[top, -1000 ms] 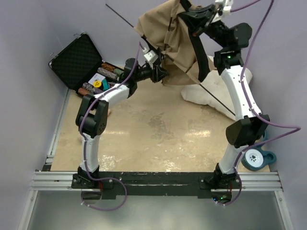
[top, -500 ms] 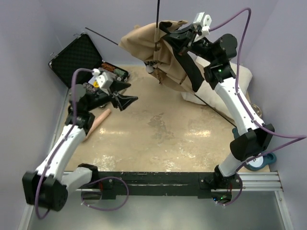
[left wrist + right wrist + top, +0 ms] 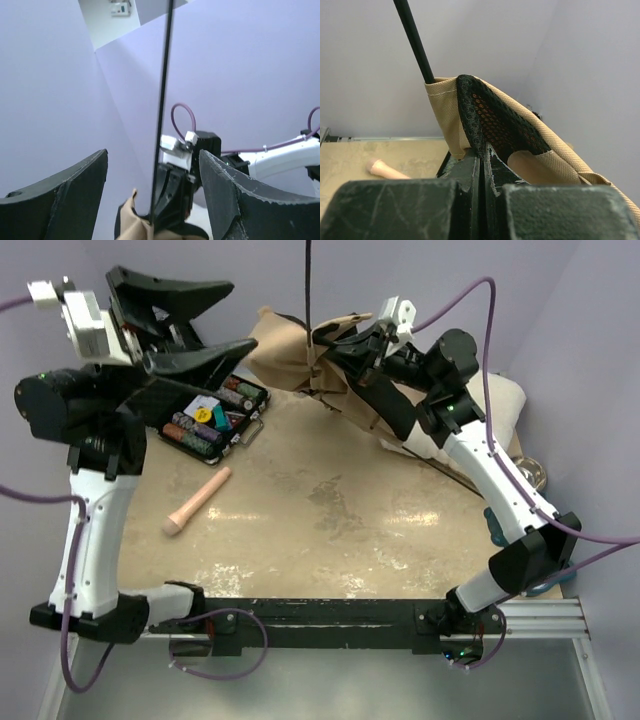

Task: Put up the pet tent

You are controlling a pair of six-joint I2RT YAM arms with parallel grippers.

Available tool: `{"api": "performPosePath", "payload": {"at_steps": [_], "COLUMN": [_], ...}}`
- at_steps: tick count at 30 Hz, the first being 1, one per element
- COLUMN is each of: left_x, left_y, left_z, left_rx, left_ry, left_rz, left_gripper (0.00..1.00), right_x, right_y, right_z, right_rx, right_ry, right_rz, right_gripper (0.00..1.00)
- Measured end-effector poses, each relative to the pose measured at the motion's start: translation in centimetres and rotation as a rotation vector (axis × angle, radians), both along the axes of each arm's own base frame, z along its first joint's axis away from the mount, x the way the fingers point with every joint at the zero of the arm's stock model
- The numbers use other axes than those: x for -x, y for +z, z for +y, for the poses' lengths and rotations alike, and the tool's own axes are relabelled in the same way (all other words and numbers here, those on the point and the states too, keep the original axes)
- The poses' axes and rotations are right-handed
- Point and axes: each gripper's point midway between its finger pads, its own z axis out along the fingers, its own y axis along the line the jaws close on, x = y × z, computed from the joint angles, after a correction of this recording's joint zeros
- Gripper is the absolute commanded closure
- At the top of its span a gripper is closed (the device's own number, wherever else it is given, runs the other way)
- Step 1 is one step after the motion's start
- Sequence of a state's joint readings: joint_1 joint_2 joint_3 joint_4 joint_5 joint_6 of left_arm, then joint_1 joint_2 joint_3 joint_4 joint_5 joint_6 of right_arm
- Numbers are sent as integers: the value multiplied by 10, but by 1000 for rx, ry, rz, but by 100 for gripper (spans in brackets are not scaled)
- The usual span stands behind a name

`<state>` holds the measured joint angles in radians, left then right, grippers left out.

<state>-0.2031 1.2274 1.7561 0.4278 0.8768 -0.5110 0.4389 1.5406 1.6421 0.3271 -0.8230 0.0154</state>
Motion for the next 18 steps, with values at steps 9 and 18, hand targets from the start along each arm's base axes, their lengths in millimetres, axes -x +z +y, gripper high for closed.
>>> {"api": "performPosePath", "payload": {"at_steps": [9, 18], "left_x": [7, 71], "left_y": [42, 83], "left_z": [-42, -38], "left_rx": [56, 127], "left_ry": [-220, -324], "left_rz": [28, -98], "left_gripper": [22, 38], "right_x": [16, 22], "right_y": [-15, -30], "right_z": [10, 22], "right_rx": [32, 64], "right_ry": [10, 17], "right_rz": [19, 49], "right_gripper": [100, 100]}}
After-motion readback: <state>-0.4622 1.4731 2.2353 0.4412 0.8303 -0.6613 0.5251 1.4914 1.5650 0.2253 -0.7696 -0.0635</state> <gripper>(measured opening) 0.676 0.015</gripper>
